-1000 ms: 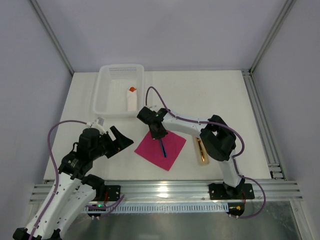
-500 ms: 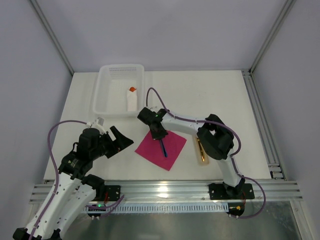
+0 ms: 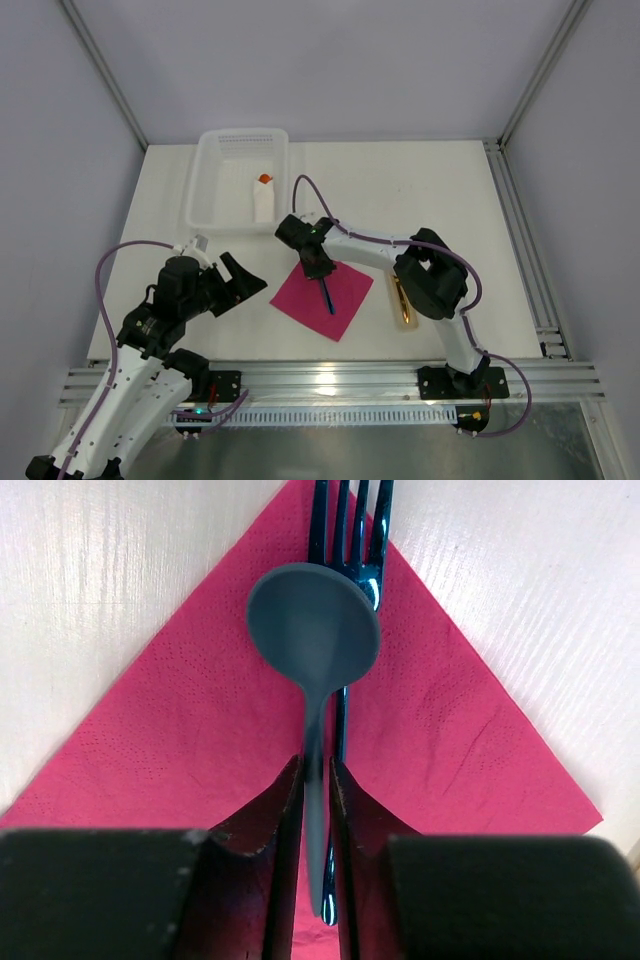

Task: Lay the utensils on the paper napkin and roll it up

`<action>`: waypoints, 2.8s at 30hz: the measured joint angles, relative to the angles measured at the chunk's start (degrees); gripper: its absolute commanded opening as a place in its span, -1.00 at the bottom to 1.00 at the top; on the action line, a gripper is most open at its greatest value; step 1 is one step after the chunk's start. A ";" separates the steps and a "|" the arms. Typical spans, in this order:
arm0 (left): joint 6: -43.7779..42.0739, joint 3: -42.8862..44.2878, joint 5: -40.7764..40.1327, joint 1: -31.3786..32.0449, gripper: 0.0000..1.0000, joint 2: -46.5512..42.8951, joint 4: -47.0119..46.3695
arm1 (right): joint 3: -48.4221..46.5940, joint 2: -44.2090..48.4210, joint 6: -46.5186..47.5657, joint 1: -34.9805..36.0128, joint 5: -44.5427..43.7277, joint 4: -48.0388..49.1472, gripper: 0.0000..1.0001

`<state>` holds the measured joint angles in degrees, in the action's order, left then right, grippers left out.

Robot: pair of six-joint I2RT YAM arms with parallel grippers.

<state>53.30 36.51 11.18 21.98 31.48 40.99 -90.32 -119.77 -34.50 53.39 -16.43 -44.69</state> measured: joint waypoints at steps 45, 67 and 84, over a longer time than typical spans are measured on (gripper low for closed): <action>0.02 -1.22 1.60 0.00 0.65 0.57 -0.68 | 37.31 31.78 0.42 -16.35 -8.11 1.16 -0.50; 0.02 -1.22 1.70 0.00 0.65 0.48 -0.66 | 38.05 28.61 1.73 -16.65 -6.88 4.44 -0.79; 0.04 -1.22 1.75 0.00 0.65 -0.17 -0.42 | 38.77 34.18 1.64 -16.72 -7.58 3.28 -0.93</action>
<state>53.34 35.29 12.93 21.98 31.31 40.58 -51.55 -85.58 -32.86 36.67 -24.01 -41.41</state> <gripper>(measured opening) 0.826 0.183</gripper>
